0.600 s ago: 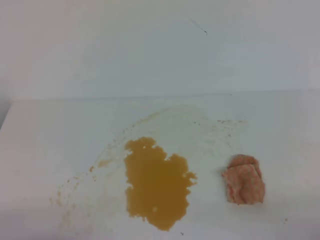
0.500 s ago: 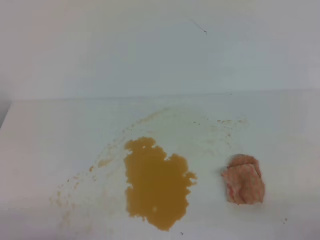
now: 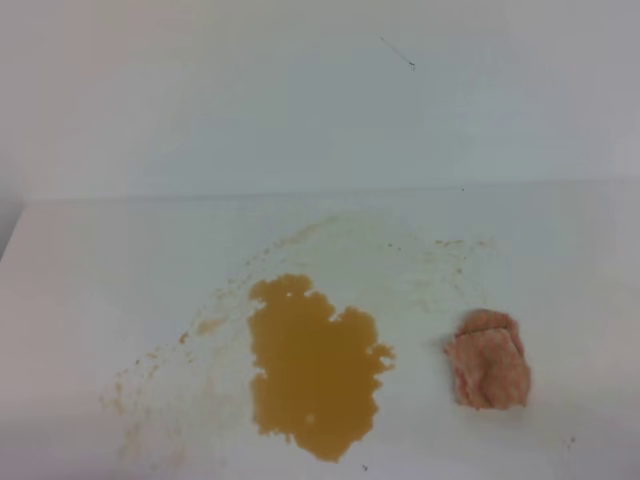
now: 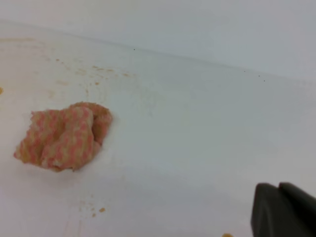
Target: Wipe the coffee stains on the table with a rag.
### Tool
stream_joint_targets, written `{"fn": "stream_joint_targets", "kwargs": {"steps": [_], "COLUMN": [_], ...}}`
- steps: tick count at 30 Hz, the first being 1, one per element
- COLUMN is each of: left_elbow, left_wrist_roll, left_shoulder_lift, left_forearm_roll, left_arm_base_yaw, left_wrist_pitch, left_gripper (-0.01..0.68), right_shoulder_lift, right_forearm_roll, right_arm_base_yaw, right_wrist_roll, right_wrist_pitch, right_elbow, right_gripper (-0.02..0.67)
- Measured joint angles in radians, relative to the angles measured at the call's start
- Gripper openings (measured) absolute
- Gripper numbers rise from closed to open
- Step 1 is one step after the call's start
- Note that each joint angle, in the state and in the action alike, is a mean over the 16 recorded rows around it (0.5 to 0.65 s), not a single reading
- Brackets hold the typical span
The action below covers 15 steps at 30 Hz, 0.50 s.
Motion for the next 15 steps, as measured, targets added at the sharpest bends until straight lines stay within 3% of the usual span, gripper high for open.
{"fn": "stream_joint_targets", "kwargs": {"steps": [15], "left_elbow": [0.0], "left_wrist_roll": [0.0], "left_shoulder_lift": [0.0], "left_forearm_roll": [0.0], "left_arm_base_yaw": [0.0], "left_wrist_pitch": [0.001], "left_gripper": [-0.003], "right_shoulder_lift": [0.001], "right_forearm_roll": [-0.054], "right_arm_base_yaw": [0.0], "right_wrist_roll": [0.0], "right_wrist_pitch": [-0.121], "right_elbow": [-0.002], "right_gripper": [-0.003]}}
